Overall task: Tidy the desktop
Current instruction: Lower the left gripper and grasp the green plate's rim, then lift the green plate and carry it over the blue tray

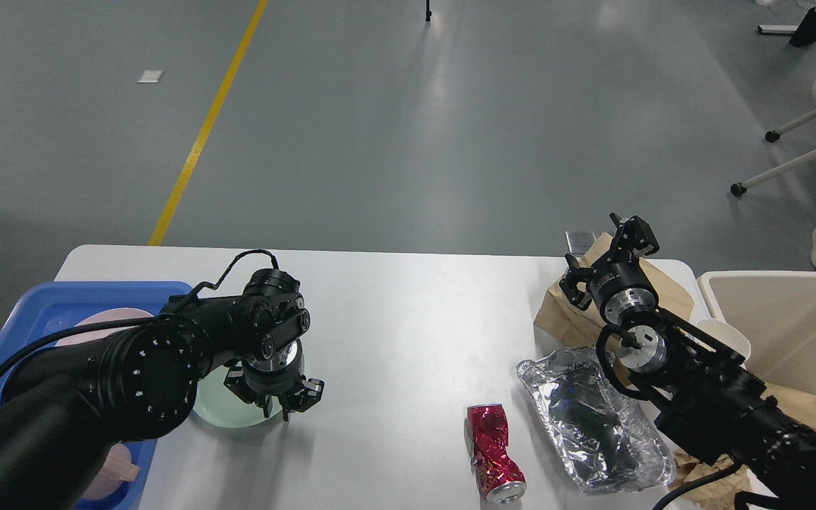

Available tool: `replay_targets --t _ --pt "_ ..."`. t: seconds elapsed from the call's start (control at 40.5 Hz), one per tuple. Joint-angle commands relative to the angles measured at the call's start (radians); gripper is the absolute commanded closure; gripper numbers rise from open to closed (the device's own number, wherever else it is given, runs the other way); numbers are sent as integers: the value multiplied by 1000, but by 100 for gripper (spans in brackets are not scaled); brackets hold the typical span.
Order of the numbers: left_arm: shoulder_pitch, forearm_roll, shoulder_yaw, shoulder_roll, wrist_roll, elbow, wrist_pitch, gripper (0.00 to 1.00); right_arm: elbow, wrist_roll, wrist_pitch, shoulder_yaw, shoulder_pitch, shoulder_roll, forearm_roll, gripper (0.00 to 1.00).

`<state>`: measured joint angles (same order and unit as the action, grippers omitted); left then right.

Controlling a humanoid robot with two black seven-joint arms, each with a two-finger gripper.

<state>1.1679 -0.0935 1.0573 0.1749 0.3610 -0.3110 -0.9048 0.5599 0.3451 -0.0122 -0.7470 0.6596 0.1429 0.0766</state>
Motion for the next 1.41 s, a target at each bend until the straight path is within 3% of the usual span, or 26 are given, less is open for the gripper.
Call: replay_targets --t 0.0,0.321,0.445,0.593,1.013,1.384 --pt "-10 0 0 0 1 0 26 75 0 0 0 0 0 0 0 0" --pt "-13 1 0 -2 -1 0 52 75 0 0 0 0 0 0 0 0" --pt "-13 1 -2 -2 0 1 52 83 0 0 0 0 0 0 0 0" --pt "-8 0 -2 -3 1 1 50 100 0 0 0 0 0 0 0 0" --pt "9 1 -56 -5 7 70 44 100 0 0 0 0 0 1 0 0" --pt "156 -3 -49 -9 9 82 41 100 0 0 0 0 0 1 0 0"
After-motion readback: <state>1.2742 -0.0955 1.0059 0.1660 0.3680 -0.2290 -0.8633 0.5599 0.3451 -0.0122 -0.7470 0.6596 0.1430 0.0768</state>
